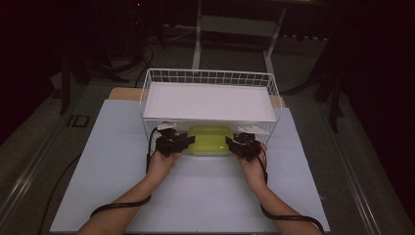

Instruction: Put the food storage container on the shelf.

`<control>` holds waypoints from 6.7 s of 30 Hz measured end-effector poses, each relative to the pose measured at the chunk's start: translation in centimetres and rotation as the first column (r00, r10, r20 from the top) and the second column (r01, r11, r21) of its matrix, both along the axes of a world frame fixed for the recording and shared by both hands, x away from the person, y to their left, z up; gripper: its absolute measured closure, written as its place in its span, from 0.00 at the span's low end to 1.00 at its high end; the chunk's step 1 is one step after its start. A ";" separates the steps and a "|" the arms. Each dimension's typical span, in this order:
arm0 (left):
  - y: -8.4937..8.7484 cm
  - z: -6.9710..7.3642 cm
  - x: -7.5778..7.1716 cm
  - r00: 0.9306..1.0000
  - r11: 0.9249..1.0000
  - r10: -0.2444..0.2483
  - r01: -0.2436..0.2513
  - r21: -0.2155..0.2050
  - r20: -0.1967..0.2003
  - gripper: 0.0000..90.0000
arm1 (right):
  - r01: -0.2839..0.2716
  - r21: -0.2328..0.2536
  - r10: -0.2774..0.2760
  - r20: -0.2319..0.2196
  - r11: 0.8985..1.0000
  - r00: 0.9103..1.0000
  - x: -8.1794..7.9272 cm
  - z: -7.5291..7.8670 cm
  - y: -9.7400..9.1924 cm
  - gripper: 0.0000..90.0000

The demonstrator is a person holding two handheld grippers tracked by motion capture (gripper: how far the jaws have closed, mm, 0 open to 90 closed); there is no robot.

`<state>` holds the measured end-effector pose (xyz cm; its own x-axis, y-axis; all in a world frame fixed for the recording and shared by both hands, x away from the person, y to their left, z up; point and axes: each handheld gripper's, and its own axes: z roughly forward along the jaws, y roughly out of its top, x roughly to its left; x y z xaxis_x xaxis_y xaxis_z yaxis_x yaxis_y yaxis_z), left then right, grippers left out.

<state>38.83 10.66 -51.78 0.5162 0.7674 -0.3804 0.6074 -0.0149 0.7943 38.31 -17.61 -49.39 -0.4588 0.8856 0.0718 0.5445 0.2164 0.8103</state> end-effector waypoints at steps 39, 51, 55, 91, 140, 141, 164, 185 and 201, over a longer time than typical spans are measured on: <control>2.4 2.6 -7.3 0.988 0.992 -0.108 0.098 0.085 0.112 0.50 | -0.196 0.015 0.196 -0.028 0.981 0.980 -6.3 1.1 2.5 1.00; 2.8 2.2 -9.8 0.961 0.975 -0.224 0.219 0.047 0.163 0.13 | -0.222 -0.038 0.220 -0.048 0.974 0.974 -6.1 -0.7 4.3 1.00; 2.8 1.8 -10.2 0.952 0.974 -0.223 0.209 0.091 0.207 0.00 | -0.211 -0.050 0.209 -0.045 0.976 0.977 -5.5 -1.0 4.8 1.00; 3.7 1.4 -10.6 0.945 0.982 -0.178 0.154 0.105 0.274 0.00 | -0.073 -0.028 0.072 -0.062 0.997 0.996 1.6 -2.4 6.3 1.00; 2.0 3.9 -12.0 0.892 0.941 -0.335 0.334 0.056 0.303 0.00 | -0.305 0.120 0.305 0.019 0.945 0.952 -7.6 2.2 1.2 0.20; 2.1 4.0 -12.2 0.892 0.940 -0.337 0.335 0.059 0.302 0.00 | -0.308 0.126 0.309 0.019 0.943 0.951 -7.8 2.2 0.9 0.20; 4.2 3.7 -15.2 0.884 0.927 -0.372 0.367 0.073 0.282 0.00 | -0.317 0.155 0.313 0.054 0.936 0.948 -12.1 3.0 -4.1 0.22; 3.9 2.0 -15.6 0.881 0.922 -0.384 0.379 0.072 0.277 0.00 | -0.371 0.095 0.366 0.063 0.924 0.928 -13.2 0.7 -5.2 0.22; 3.7 1.2 -15.6 0.884 0.921 -0.386 0.385 0.055 0.263 0.00 | -0.379 0.069 0.378 0.026 0.923 0.925 -12.9 0.3 -5.2 0.22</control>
<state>23.20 14.38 -50.60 0.8525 0.4877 -0.1882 0.3219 -0.2062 0.9240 25.37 -22.82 -49.07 -0.7603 0.6382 0.1211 0.4234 0.3456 0.8374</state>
